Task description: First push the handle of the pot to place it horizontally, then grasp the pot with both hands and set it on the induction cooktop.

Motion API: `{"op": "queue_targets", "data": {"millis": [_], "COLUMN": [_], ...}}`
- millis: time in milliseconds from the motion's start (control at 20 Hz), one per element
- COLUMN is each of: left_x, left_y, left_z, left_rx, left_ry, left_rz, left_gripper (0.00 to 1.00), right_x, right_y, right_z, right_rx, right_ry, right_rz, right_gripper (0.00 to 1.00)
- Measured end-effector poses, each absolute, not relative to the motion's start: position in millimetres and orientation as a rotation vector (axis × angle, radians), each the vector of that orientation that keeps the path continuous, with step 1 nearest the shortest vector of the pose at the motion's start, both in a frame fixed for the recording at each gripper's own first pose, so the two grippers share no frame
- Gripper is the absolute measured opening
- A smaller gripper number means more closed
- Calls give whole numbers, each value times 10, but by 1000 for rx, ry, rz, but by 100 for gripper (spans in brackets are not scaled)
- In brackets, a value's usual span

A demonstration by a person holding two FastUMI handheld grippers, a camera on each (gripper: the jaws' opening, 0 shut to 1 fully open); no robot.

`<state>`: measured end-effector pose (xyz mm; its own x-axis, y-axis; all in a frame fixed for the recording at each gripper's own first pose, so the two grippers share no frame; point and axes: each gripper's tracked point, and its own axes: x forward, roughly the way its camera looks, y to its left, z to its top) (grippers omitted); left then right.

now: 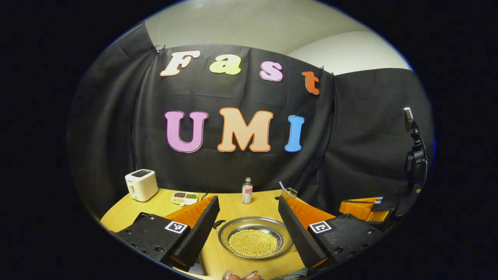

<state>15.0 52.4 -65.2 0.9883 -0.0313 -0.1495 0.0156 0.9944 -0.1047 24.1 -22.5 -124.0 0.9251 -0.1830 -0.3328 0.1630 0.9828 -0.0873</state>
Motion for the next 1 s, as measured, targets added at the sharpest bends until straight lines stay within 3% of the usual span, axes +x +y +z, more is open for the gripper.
{"op": "queue_targets", "data": {"millis": [650, 1000], "left_x": [403, 414], "left_y": [640, 831], "left_z": [-1155, -1232], "left_rx": [-114, -71], "left_ry": [230, 259], "left_rz": [118, 213], "left_gripper": [98, 98], "right_x": [227, 265], "right_y": [-218, -152], "right_z": [-2776, -3309], "right_rx": [-9, -23], "right_ry": [709, 837], "right_rz": [-7, 85], "right_gripper": [2, 3]}}
